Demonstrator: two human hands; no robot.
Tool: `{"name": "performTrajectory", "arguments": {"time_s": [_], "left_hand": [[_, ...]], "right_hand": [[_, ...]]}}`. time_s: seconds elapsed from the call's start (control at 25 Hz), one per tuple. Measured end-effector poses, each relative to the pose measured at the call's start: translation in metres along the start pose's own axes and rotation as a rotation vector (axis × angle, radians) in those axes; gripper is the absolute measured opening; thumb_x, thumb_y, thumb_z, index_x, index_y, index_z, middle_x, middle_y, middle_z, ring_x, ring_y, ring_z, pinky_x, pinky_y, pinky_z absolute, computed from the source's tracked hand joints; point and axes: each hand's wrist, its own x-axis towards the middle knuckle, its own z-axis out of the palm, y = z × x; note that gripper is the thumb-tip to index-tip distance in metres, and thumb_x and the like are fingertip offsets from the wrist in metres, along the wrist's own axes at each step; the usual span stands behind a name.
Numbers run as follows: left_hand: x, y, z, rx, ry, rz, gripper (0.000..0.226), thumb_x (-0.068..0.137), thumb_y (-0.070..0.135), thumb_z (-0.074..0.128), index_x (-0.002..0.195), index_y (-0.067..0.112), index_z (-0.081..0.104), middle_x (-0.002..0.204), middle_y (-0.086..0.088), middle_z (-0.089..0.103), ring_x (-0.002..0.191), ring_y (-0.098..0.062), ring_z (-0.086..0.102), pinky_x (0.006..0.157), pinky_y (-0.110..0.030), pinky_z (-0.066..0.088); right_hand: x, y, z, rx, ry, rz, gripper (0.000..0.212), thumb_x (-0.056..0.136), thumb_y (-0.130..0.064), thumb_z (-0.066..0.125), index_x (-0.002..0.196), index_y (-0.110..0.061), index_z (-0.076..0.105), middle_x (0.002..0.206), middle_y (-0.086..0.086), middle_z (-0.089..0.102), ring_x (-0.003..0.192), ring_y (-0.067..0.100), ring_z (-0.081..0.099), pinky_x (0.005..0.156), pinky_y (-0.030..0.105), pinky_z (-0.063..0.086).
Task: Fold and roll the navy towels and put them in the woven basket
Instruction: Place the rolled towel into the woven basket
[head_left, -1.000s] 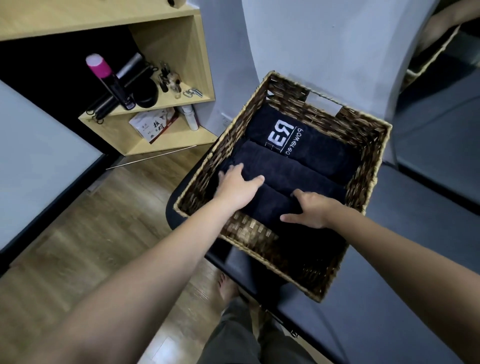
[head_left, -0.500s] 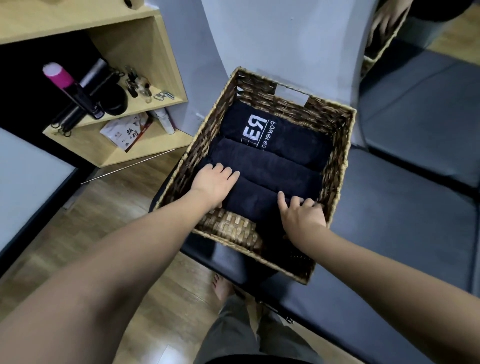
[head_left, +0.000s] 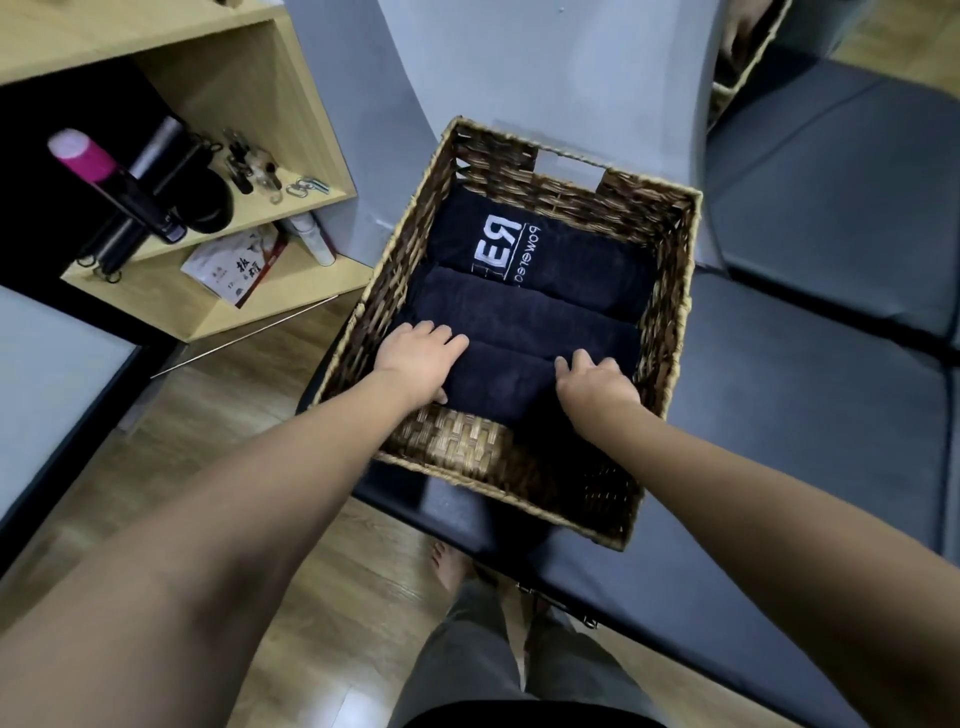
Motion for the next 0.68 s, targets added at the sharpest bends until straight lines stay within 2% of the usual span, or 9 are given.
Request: {"name": "performTrajectory", "arguments": {"time_s": [0.08, 0.16, 0.28, 0.36, 0.52, 0.6, 0.68], "left_hand": [[-0.004, -0.008, -0.008, -0.033, -0.045, 0.004, 0.085, 0.083, 0.045, 0.078, 0.151, 0.023, 0.032, 0.149, -0.003, 0.041, 0.141, -0.026, 0.037, 0.110, -0.042, 0.041], [-0.009, -0.016, -0.016, -0.077, -0.071, -0.028, 0.079, 0.083, 0.038, 0.080, 0.147, 0.019, 0.038, 0.144, -0.006, 0.042, 0.135, -0.029, 0.040, 0.103, -0.043, 0.047], [-0.014, -0.017, -0.016, -0.081, -0.060, -0.064, 0.070, 0.084, 0.031, 0.080, 0.141, 0.015, 0.043, 0.137, -0.010, 0.044, 0.129, -0.032, 0.043, 0.099, -0.043, 0.050], [-0.011, -0.013, -0.006, -0.098, -0.039, -0.053, 0.063, 0.085, 0.026, 0.078, 0.137, 0.013, 0.044, 0.135, -0.012, 0.045, 0.125, -0.034, 0.044, 0.097, -0.045, 0.052], [-0.002, -0.014, -0.001, -0.146, -0.027, -0.036, 0.062, 0.086, 0.023, 0.078, 0.136, 0.012, 0.042, 0.135, -0.015, 0.044, 0.123, -0.037, 0.043, 0.095, -0.045, 0.051], [-0.002, -0.016, -0.004, -0.152, -0.051, -0.027, 0.066, 0.083, 0.027, 0.080, 0.136, 0.014, 0.042, 0.134, -0.013, 0.045, 0.123, -0.036, 0.044, 0.098, -0.045, 0.050], [-0.002, -0.019, -0.006, -0.138, -0.057, -0.022, 0.071, 0.082, 0.032, 0.081, 0.138, 0.016, 0.042, 0.135, -0.011, 0.045, 0.124, -0.035, 0.044, 0.101, -0.045, 0.048]], "right_hand": [[-0.008, 0.009, 0.000, 0.084, 0.038, 0.035, 0.059, 0.097, -0.018, 0.064, 0.147, -0.007, 0.035, 0.131, 0.015, 0.044, 0.112, 0.038, 0.055, 0.077, 0.041, 0.050], [-0.015, 0.011, -0.001, 0.058, 0.031, 0.062, 0.051, 0.095, -0.026, 0.069, 0.136, -0.006, 0.047, 0.127, 0.015, 0.053, 0.109, 0.035, 0.061, 0.072, 0.040, 0.048], [-0.015, 0.007, -0.006, 0.107, 0.021, 0.043, 0.026, 0.094, -0.012, 0.066, 0.120, -0.009, 0.063, 0.117, 0.010, 0.065, 0.101, 0.029, 0.067, 0.069, 0.036, 0.049], [-0.009, 0.008, -0.006, 0.195, -0.001, 0.040, 0.021, 0.094, -0.001, 0.060, 0.112, -0.009, 0.066, 0.110, 0.009, 0.067, 0.096, 0.030, 0.068, 0.068, 0.037, 0.051], [0.002, 0.000, -0.009, 0.260, 0.001, 0.051, 0.032, 0.096, 0.004, 0.050, 0.122, -0.008, 0.065, 0.121, 0.012, 0.063, 0.108, 0.034, 0.065, 0.081, 0.043, 0.054], [0.000, -0.003, -0.012, 0.283, -0.054, 0.057, 0.033, 0.097, 0.003, 0.049, 0.124, -0.007, 0.063, 0.124, 0.012, 0.061, 0.111, 0.035, 0.063, 0.080, 0.043, 0.051], [-0.003, 0.005, -0.011, 0.268, -0.068, 0.036, 0.025, 0.097, -0.003, 0.055, 0.121, -0.008, 0.064, 0.113, 0.010, 0.062, 0.102, 0.032, 0.064, 0.075, 0.041, 0.050]]}}
